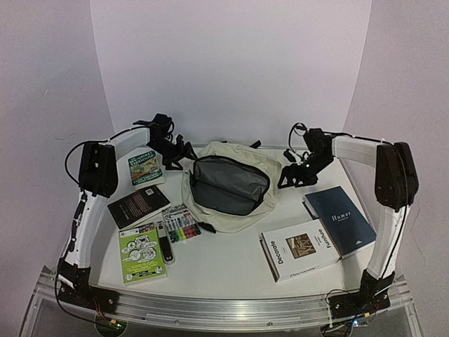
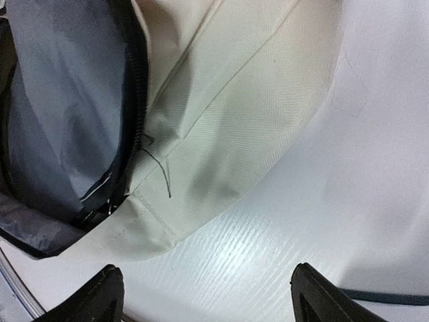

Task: Pack the student bag
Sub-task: Move the book to the center of the board.

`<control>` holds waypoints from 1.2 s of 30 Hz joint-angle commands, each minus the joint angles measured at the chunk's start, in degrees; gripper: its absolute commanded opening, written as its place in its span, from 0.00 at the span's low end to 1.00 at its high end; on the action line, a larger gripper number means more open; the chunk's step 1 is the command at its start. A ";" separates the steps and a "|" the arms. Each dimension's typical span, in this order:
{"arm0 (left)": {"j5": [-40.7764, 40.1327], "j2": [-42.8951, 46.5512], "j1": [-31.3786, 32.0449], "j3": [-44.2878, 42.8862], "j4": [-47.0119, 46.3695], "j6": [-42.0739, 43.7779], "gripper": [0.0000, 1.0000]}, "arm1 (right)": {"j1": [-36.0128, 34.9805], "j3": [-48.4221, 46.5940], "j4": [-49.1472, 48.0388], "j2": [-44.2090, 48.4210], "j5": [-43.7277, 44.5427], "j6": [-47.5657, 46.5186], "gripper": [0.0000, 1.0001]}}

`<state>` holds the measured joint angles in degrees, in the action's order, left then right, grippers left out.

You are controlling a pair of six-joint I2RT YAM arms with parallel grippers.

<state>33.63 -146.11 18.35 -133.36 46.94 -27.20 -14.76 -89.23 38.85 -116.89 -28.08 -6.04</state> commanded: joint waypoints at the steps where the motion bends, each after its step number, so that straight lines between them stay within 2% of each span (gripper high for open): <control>1: -7.53 11.22 -0.07 -0.84 -1.00 1.49 0.89 | 0.12 -3.35 3.73 11.44 5.52 -2.82 0.94; 2: -8.28 12.59 -0.02 -0.28 -0.46 1.86 0.95 | 0.31 -3.05 5.27 12.83 6.70 -3.92 0.96; 4: -9.28 16.51 0.13 2.76 -0.43 2.54 0.99 | 1.25 -2.00 8.29 15.77 8.88 -6.74 0.98; 7: -10.87 22.02 1.47 9.79 -1.51 3.74 1.00 | 2.56 1.61 13.22 20.27 14.12 -10.69 0.98; 12: -12.87 27.18 6.76 18.32 -2.45 4.78 1.00 | 3.24 11.93 16.01 27.93 25.54 -11.69 0.98; 16: -11.27 27.18 14.54 21.82 -4.10 5.19 1.00 | 6.01 17.62 20.40 31.90 27.36 -14.14 0.98; 24: -7.30 22.25 29.28 20.71 -3.44 10.22 1.00 | 8.09 30.25 26.11 42.95 30.83 -36.14 0.98; 28: -5.92 20.43 32.48 19.32 -3.80 10.13 1.00 | 8.09 39.68 23.54 45.77 33.50 -44.67 0.98; 32: -5.43 22.69 32.54 23.11 -8.07 7.31 1.00 | 8.15 47.12 17.61 46.03 37.03 -50.81 0.98; 36: -6.59 24.79 32.45 26.16 -10.28 5.29 1.00 | 7.95 51.41 10.45 43.28 36.82 -53.54 0.97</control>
<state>27.37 -125.57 51.71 -109.63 40.51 -19.77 -6.46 -40.69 57.80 -71.37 6.45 -52.87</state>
